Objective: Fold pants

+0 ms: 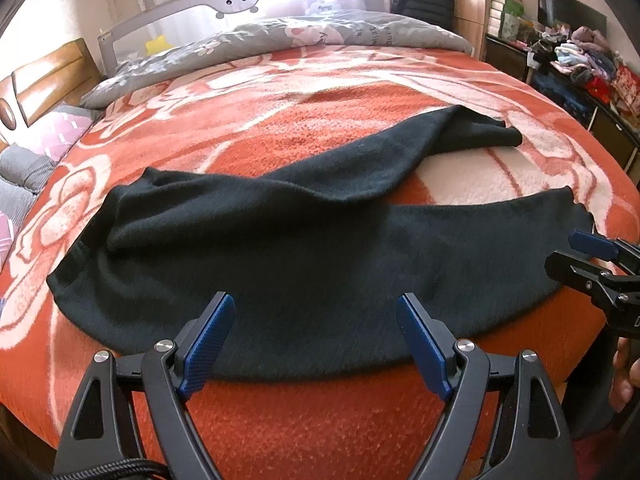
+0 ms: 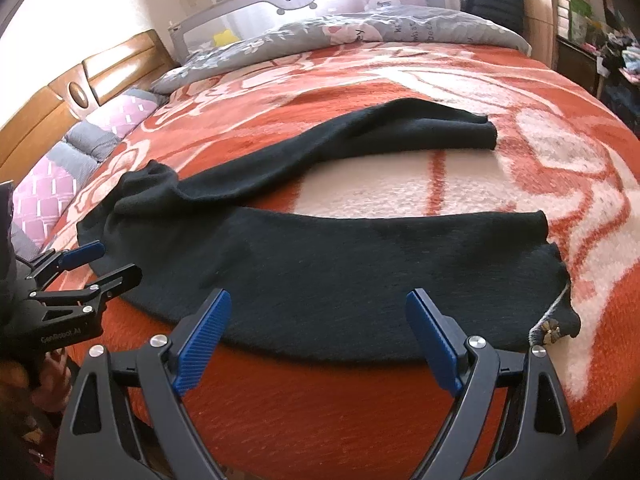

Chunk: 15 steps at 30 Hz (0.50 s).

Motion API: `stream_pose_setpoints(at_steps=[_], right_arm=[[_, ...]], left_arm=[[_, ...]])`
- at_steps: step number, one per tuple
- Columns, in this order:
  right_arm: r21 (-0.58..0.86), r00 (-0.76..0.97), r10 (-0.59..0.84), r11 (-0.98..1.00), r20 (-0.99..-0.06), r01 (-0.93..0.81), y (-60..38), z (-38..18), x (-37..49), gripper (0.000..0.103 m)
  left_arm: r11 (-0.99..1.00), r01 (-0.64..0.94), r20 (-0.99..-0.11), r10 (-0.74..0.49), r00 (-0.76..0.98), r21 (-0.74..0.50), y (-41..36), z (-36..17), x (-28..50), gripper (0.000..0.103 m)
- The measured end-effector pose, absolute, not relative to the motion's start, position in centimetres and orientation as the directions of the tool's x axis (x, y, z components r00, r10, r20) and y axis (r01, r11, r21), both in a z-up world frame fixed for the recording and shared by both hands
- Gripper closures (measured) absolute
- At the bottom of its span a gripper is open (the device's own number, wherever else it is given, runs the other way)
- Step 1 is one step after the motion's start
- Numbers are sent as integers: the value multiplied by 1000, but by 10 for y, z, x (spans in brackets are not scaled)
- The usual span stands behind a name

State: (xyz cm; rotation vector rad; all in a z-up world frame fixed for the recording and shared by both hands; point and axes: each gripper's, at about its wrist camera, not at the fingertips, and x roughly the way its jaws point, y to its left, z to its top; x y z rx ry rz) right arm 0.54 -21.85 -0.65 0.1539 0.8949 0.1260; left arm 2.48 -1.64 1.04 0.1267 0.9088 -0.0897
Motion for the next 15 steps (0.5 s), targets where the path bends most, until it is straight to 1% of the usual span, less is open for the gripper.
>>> stream_pose_setpoints(at_steps=[1,4,5,8,10,12,15], right_arm=[[202,626,184,978,-758,-43,-221,-6,6,14],[217,618,188,976,-763,-30,-225,-6,8,14],[217,624,187,976,-759,-28,-227,-6,9,14],[214,633,176,977,-754,-17,-235,-3,13,14],[204,642,158,979,-751,-2,-243,0,18,14],[204,646,146,979,-749,16,-252,4,25,14],[207,648,128,977,-750,47,-269,8,39,14]], left_arm=[[988,133,-779,-25,626,75,-18,12,26,19],[988,146,-791,-46,611,55,-21,13,32,19],[986,149,-784,-29,621,81,-23,14,34,19],[984,160,-789,-33,614,83,-28,15,44,19],[980,161,-780,-6,626,121,-33,16,53,19],[979,161,-780,-2,626,127,-37,18,62,19],[981,172,-795,-30,606,94,-42,18,78,19]])
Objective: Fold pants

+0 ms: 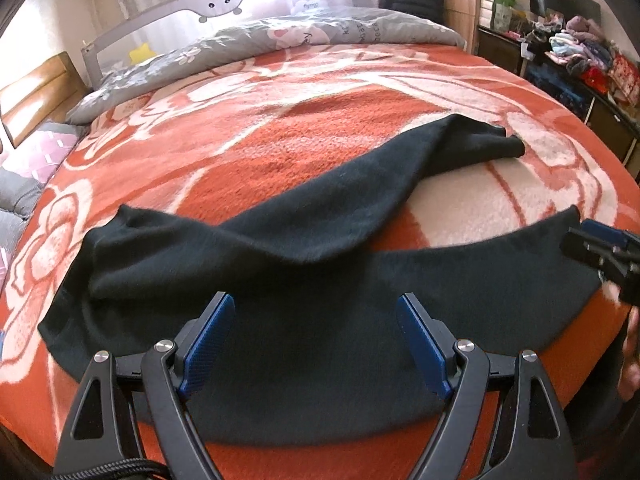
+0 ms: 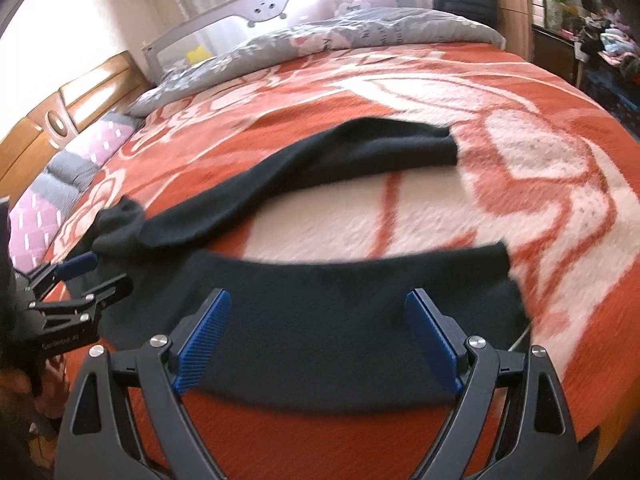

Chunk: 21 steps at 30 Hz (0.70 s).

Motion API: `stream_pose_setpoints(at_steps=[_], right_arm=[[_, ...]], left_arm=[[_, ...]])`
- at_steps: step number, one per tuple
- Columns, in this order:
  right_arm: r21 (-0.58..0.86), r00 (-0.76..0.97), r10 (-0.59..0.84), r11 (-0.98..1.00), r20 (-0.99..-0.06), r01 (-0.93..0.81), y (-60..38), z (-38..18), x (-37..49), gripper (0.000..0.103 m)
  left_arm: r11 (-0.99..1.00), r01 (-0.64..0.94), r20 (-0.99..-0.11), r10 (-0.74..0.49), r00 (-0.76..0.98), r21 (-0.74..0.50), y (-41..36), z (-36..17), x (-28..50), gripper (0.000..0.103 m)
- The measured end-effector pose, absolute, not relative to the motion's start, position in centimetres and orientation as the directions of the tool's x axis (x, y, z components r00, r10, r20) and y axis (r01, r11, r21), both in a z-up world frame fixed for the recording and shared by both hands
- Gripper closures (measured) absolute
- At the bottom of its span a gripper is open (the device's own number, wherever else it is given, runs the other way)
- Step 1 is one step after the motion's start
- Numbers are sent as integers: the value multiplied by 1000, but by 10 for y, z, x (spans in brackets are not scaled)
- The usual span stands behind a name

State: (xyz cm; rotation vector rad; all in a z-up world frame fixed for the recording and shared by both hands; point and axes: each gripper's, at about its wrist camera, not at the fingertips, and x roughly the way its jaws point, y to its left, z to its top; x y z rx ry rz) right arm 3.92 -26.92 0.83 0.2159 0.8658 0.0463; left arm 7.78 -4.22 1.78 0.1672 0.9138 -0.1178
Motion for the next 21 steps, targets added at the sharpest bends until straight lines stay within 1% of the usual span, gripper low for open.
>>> stream_pose_setpoints(at_steps=[4,6,8,11,13,14,17,21], right_arm=[[228,649,120,970,-751,83,-293,14,62,14],[254,643,132,962,-755,101,-306,16,77,14],[294,647,153,949,-747,115,-322,19,90,14],[399,631,213,902,-746,167,-348,19,117,14],[419,627,214,886,-749,198,-362,18,135,14],[418,622,203,881,-756,221,-370,17,146,15],[430,614,200,867,-764,253,-387,14,173,21],[424,596,196,864,-779,271,-404,5,201,24]], left_arm=[[976,205,-809,-64,584,70,-56,16,99,19],[970,228,-816,-68,574,79,-66,15,112,19],[964,247,-818,-64,571,97,-77,14,124,19],[953,276,-820,-54,570,129,-95,10,145,19],[947,288,-833,-42,552,144,-103,4,159,19],[944,296,-842,-40,538,145,-107,0,166,19],[937,311,-855,-28,518,158,-116,-10,181,19],[931,319,-866,-6,500,178,-118,-20,199,19]])
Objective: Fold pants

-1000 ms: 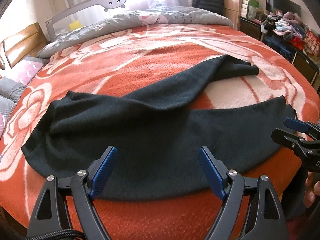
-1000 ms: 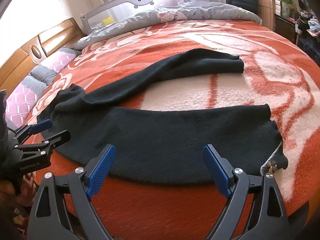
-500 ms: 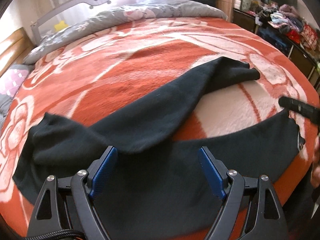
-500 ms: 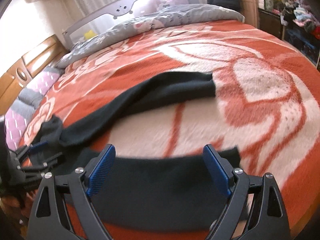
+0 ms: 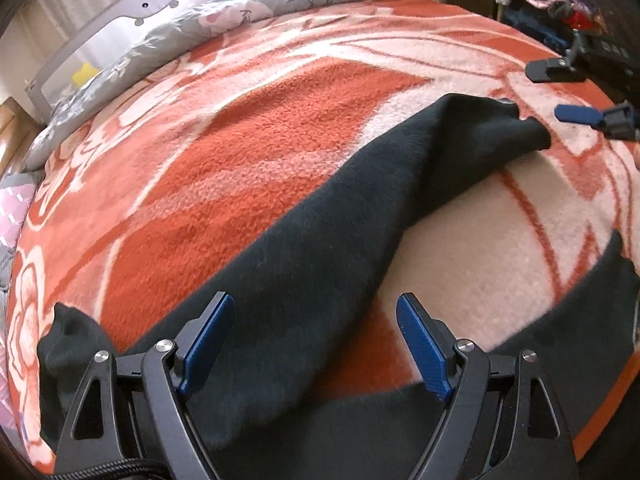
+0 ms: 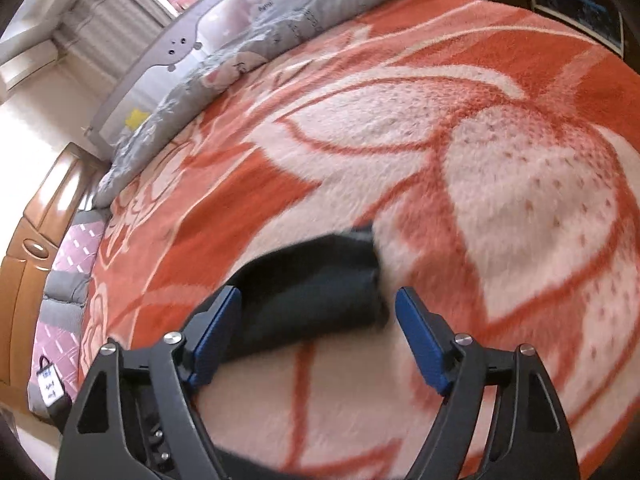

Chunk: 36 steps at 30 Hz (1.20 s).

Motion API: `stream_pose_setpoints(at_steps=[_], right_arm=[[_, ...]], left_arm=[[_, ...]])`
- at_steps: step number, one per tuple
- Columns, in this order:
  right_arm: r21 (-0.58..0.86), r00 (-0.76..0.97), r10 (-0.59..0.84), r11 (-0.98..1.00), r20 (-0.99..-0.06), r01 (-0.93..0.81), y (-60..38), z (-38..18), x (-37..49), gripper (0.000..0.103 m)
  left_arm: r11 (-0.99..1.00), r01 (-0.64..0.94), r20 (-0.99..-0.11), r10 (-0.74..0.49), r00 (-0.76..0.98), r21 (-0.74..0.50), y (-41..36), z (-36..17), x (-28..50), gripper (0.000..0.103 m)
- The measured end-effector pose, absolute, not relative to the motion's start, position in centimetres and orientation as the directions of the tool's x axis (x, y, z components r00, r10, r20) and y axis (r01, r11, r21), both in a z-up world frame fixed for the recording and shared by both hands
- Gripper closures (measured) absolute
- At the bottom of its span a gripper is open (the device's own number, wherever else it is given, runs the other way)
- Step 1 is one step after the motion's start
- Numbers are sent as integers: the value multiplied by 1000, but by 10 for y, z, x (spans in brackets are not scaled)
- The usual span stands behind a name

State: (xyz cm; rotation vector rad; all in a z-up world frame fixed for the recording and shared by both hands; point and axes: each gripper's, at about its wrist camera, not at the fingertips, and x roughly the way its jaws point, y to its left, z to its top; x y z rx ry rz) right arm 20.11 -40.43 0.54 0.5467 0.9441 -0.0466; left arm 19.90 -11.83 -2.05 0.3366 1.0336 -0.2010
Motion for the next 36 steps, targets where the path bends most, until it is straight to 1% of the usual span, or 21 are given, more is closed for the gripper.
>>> stream_pose_setpoints(at_steps=[2,4,5,6,7,8,10,11,12,13,14,15,17,26,31,36], right_arm=[[422,584,197,863,-787,278,-411,-1,214,27],[418,570,199,863,-797,283,-417,-8,226,28],[416,561,202,864,-803,284,-420,-13,232,29],[412,550,206,866,-810,282,-420,-17,238,30],[403,536,207,871,-819,280,-421,-22,245,32],[395,523,208,876,-826,276,-421,-26,250,37],[387,505,214,883,-836,267,-422,-34,257,56],[378,499,212,888,-840,260,-422,-35,259,72],[370,498,210,895,-842,249,-421,-35,260,83],[364,506,204,900,-838,239,-421,-33,260,87],[361,519,202,905,-831,226,-421,-29,260,94],[364,534,206,907,-820,210,-422,-25,258,95],[378,562,219,908,-797,182,-423,-15,254,96],[416,630,280,906,-725,76,-420,25,217,97],[408,629,299,912,-718,32,-413,33,176,97],[361,608,286,932,-741,3,-406,28,127,97]], left_arm=[[930,319,-869,4,495,186,-118,-24,207,19],[930,320,-881,9,474,181,-115,-29,215,22],[931,324,-887,-3,462,166,-114,-31,218,28],[932,331,-895,-16,446,148,-112,-33,220,37],[932,338,-901,-30,432,131,-110,-34,223,41],[932,346,-906,-46,420,112,-108,-35,225,45],[929,356,-907,-63,417,99,-106,-35,226,56],[927,364,-907,-74,415,92,-105,-34,227,68],[923,376,-908,-87,410,82,-104,-33,228,78],[920,385,-907,-96,410,76,-104,-32,228,81],[916,394,-906,-107,410,70,-103,-30,228,87],[913,402,-904,-117,411,64,-101,-28,228,91],[909,412,-900,-135,415,54,-97,-23,228,94],[879,475,-871,-267,413,-44,-71,12,202,96],[846,528,-861,-322,393,-75,-65,25,172,96],[817,571,-862,-345,372,-81,-59,29,137,96]])
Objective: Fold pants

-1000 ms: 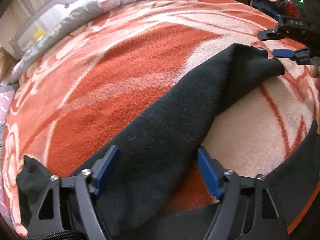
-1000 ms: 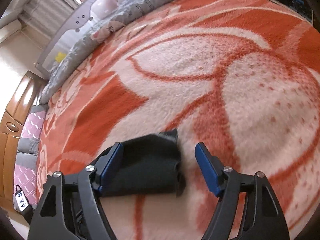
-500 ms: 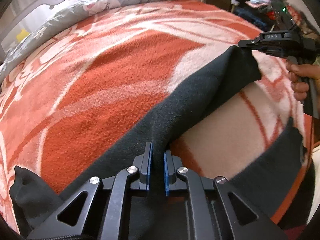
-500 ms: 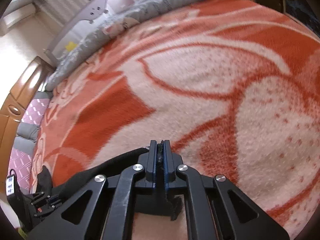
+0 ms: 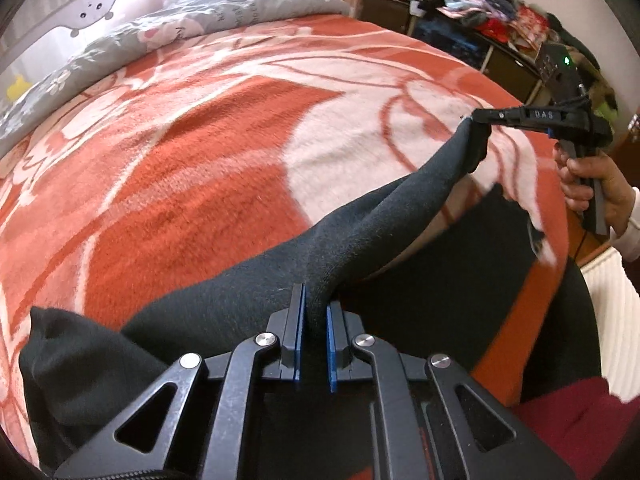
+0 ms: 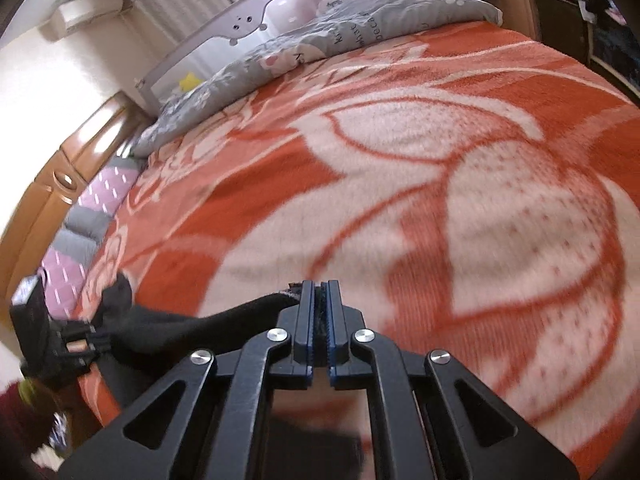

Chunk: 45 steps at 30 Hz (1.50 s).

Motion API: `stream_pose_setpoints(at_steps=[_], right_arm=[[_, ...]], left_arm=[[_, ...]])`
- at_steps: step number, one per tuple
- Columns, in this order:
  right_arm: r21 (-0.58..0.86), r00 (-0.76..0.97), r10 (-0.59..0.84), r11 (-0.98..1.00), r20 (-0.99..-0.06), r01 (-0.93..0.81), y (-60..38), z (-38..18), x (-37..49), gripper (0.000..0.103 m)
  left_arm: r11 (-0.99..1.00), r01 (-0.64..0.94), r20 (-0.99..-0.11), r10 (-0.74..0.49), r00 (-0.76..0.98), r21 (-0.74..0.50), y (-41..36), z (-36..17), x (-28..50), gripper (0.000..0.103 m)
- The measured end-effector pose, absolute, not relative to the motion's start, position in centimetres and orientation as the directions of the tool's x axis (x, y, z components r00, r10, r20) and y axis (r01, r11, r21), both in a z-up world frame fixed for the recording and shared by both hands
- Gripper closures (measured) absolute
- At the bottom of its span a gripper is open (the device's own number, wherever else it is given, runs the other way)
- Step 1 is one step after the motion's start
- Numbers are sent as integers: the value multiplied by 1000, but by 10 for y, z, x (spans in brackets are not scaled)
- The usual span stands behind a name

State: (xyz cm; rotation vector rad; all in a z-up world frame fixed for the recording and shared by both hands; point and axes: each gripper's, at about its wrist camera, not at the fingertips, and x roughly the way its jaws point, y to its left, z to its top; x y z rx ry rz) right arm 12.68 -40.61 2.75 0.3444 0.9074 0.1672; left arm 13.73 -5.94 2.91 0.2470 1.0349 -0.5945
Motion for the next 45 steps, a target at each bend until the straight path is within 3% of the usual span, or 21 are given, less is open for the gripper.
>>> stream_pose_setpoints(at_steps=[12,20,29,34,35,37,38,39,41,45], right_arm=[[293,639,221,956,-737,7,-394,38,39,98],[258,548,176,963,-817,76,-390,-2,11,98],[200,524,126,976,-842,86,-375,-1,-9,99],[243,499,140,959,-855,147,-380,-11,-10,98],[246,498,141,957,-855,152,-378,-10,-10,97],[229,509,120,961,-852,157,-375,-4,-12,92],[226,512,119,962,-851,153,-373,0,-13,81],[225,520,114,962,-846,155,-372,5,-15,59],[235,574,102,958,-813,162,-369,19,-19,40],[278,630,153,955,-762,103,-357,39,-18,40]], left_arm=[[781,620,-853,-372,365,-75,-55,26,91,96],[762,643,-871,-365,330,-76,-55,7,78,95],[776,624,-868,-365,335,-86,-51,3,72,95],[787,614,-881,-337,331,-70,-52,-3,67,83],[793,605,-886,-333,323,-78,-50,-3,67,75],[810,577,-884,-341,320,-104,-42,0,64,59],[820,561,-883,-341,323,-111,-38,2,63,44],[837,534,-881,-337,332,-119,-31,4,61,39],[865,485,-877,-327,351,-128,-18,7,59,39],[922,342,-873,-311,375,-182,18,14,65,39]])
